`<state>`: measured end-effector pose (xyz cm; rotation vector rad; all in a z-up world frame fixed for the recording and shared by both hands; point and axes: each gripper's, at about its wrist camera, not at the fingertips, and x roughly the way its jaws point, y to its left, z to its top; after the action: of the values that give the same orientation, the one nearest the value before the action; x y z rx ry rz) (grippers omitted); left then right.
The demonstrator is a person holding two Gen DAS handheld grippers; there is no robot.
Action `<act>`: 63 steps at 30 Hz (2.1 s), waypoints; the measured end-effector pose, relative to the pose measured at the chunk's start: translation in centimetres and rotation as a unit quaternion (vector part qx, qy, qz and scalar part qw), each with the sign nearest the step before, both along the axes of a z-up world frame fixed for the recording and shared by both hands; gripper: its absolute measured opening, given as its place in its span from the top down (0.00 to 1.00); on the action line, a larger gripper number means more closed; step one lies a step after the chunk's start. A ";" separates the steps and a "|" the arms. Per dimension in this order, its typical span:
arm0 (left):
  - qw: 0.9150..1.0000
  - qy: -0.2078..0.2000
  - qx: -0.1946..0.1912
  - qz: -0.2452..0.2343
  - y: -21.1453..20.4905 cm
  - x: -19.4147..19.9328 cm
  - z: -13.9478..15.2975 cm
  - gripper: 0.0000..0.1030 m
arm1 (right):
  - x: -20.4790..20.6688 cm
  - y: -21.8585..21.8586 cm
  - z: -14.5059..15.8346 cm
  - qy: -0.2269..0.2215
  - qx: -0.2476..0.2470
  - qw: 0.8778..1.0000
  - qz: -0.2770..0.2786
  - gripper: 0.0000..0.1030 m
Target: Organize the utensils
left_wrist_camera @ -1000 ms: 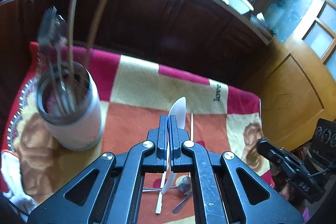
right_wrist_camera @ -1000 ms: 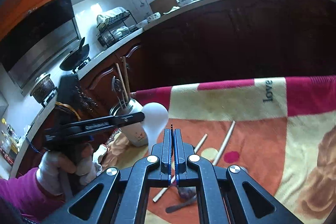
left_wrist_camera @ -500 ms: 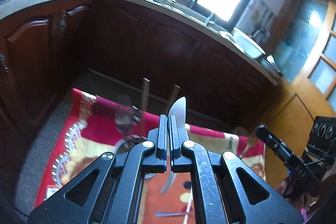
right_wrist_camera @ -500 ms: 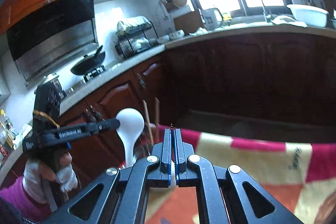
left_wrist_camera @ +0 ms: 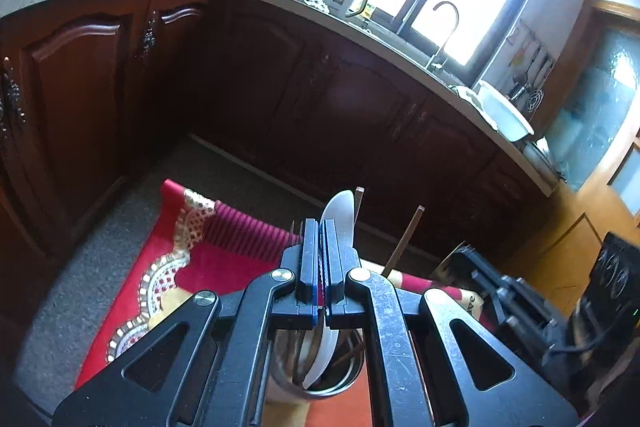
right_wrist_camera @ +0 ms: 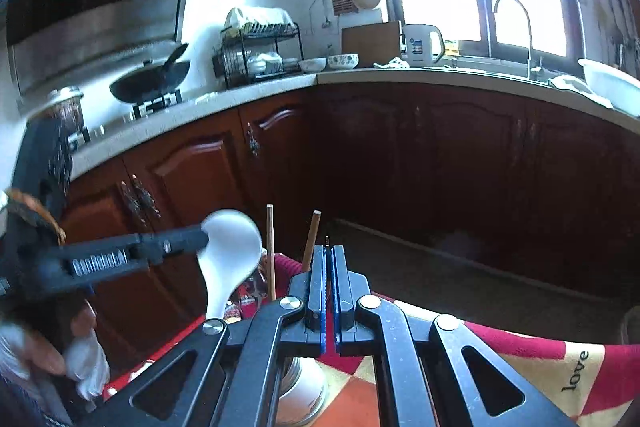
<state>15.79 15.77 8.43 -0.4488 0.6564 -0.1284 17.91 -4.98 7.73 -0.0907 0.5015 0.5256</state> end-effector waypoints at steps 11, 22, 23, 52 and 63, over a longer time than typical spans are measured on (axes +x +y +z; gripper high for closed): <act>1.000 0.006 0.020 -0.003 -1.1 -0.8 -3.0 0.99 | -0.2 1.5 -3.7 0.036 -0.021 0.999 0.035 0.99; 0.999 0.030 0.034 -0.015 -2.3 -2.4 -5.0 0.99 | -0.1 0.9 -6.5 0.128 -0.004 0.990 0.056 0.89; 0.999 0.032 0.034 -0.016 -2.4 -2.5 -5.1 0.99 | -0.3 0.5 -6.5 0.131 -0.001 0.990 0.053 0.86; 0.988 0.056 0.129 -0.058 -9.6 -7.9 -4.9 0.59 | -7.4 -9.1 -6.1 0.144 0.018 0.989 -0.015 0.72; 0.979 0.085 0.117 -0.141 -14.9 -9.2 -7.8 0.59 | -9.9 -17.8 -8.6 0.176 0.018 0.981 -0.078 0.71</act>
<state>6.59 0.90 0.62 -0.1392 0.8916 -0.2798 8.04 -22.83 -0.86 0.0789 0.8370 0.3967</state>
